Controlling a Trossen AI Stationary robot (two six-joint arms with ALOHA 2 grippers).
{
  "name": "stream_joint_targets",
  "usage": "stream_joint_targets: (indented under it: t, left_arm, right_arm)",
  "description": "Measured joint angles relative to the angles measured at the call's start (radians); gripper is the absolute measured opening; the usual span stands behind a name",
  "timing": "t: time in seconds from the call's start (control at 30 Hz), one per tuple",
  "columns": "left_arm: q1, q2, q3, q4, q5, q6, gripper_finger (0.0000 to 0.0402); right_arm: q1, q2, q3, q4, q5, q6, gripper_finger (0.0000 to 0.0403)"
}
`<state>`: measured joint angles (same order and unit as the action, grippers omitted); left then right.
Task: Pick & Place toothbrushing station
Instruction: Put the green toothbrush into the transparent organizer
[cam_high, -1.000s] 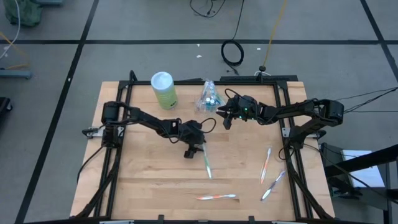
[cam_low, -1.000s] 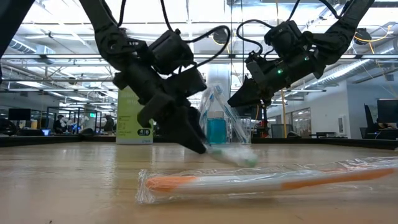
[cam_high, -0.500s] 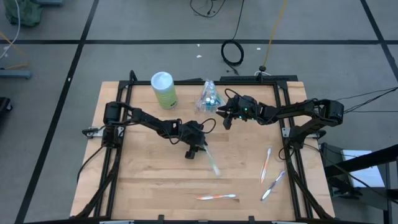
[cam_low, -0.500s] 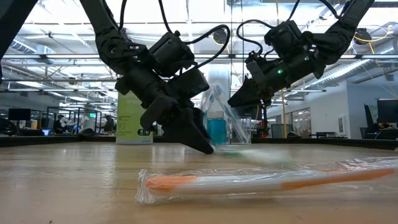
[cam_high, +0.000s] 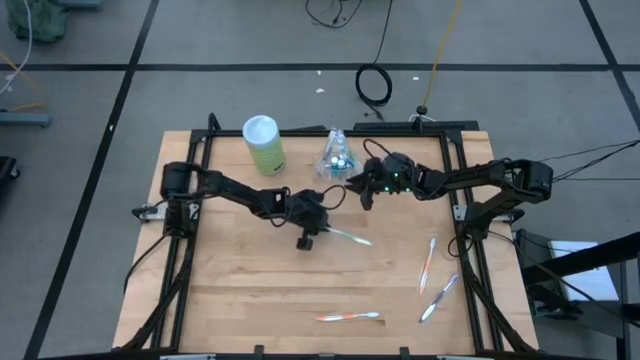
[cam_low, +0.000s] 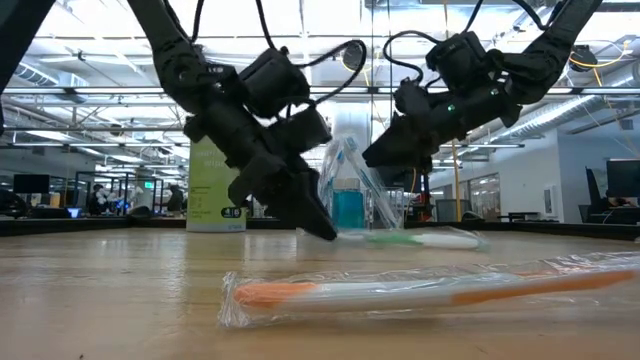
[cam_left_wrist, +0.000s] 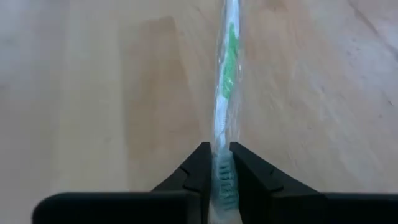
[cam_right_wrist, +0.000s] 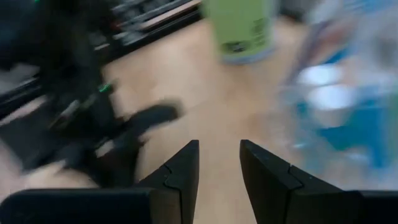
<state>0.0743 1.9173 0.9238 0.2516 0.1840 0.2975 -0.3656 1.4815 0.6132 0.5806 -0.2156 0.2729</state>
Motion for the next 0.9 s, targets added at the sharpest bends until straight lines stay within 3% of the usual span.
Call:
stream_joint_targets:
  t: [0.1, 0.27, 0.43, 0.67, 0.9]
  left_arm:
    - [-0.001, -0.067, 0.001, -0.048, -0.057, 0.031, 0.0062]
    - [-0.004, -0.162, 0.001, -0.114, -0.152, 0.049, 0.0066]
    - [-0.005, -0.228, 0.002, -0.115, -0.17, 0.049, 0.0066]
    - [-0.005, -0.258, 0.002, -0.116, -0.174, 0.114, 0.0067]
    - [-0.007, -0.257, 0.002, -0.028, -0.314, 0.238, 0.0067]
  right_arm:
    - [0.011, 0.0, 0.0, 0.011, -0.059, -0.025, 0.0111]
    - [0.049, 0.0, 0.0, 0.074, -0.05, 0.003, 0.0111]
    - [0.088, 0.0, 0.0, 0.091, -0.052, -0.089, 0.0111]
    - [0.113, 0.0, 0.001, 0.096, -0.052, -0.091, 0.0111]
    - [0.11, 0.019, 0.002, 0.087, -0.052, -0.049, 0.0112]
